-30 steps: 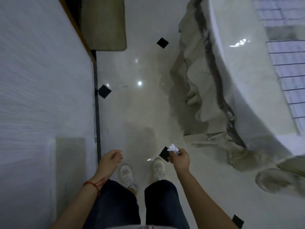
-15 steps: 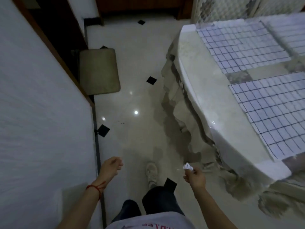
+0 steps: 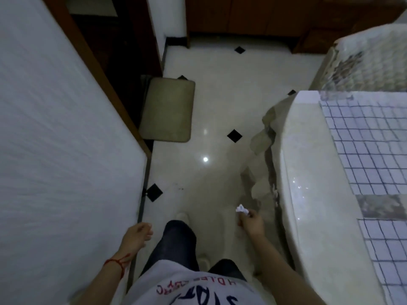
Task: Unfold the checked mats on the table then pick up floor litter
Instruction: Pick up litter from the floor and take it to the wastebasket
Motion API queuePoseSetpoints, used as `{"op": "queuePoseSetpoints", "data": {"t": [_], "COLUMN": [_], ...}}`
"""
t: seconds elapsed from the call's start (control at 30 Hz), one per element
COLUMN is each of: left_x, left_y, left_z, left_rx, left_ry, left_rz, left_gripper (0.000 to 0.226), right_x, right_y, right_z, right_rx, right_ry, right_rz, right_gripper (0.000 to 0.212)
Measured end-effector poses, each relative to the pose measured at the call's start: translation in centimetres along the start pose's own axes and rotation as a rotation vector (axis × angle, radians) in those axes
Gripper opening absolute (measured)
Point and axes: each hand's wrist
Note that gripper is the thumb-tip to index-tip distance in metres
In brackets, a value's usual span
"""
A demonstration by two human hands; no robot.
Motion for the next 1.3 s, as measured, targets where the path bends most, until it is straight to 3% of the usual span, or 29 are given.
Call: {"op": "queuePoseSetpoints", "data": {"t": [0.23, 0.47, 0.7, 0.9, 1.07, 1.3], "left_x": [-11.3, -34.8, -55.6, -65.6, -73.1, -86.4], "left_y": [6.3, 11.7, 15.6, 19.4, 21.9, 25.7], "left_z": [-1.9, -1.2, 4.1, 8.2, 10.2, 14.3], "left_rx": [-0.034, 0.052, 0.108, 0.108, 0.087, 0.125], "left_ry": [-0.154, -0.057, -0.01, 0.029, 0.121, 0.298], "left_rz": [-0.091, 0.051, 0.188, 0.102, 0.062, 0.047], "left_gripper": [0.028, 0.03, 0.027, 0.034, 0.033, 0.035], "right_x": [8.9, 15.9, 19.7, 25.1, 31.7, 35.9], "right_y": [13.9, 24.7, 34.9, 48.3, 58.6, 67.4], "right_z": [4.0, 6.3, 6.5, 4.7, 2.8, 0.1], "right_rx": [-0.048, -0.099, -0.109, -0.156, -0.206, -0.372], "right_ry": [-0.015, -0.054, -0.018, 0.0, 0.055, 0.164], "right_rz": [-0.041, 0.001, 0.116, 0.194, 0.122, 0.182], "right_gripper": [0.024, 0.026, 0.023, 0.025, 0.03, 0.027]}}
Point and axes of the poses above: each hand's wrist, its own y-axis towards the middle knuckle, its own z-axis out of the palm, x = y × z, and after that the axes turned 14 degrees about -z, right-handed
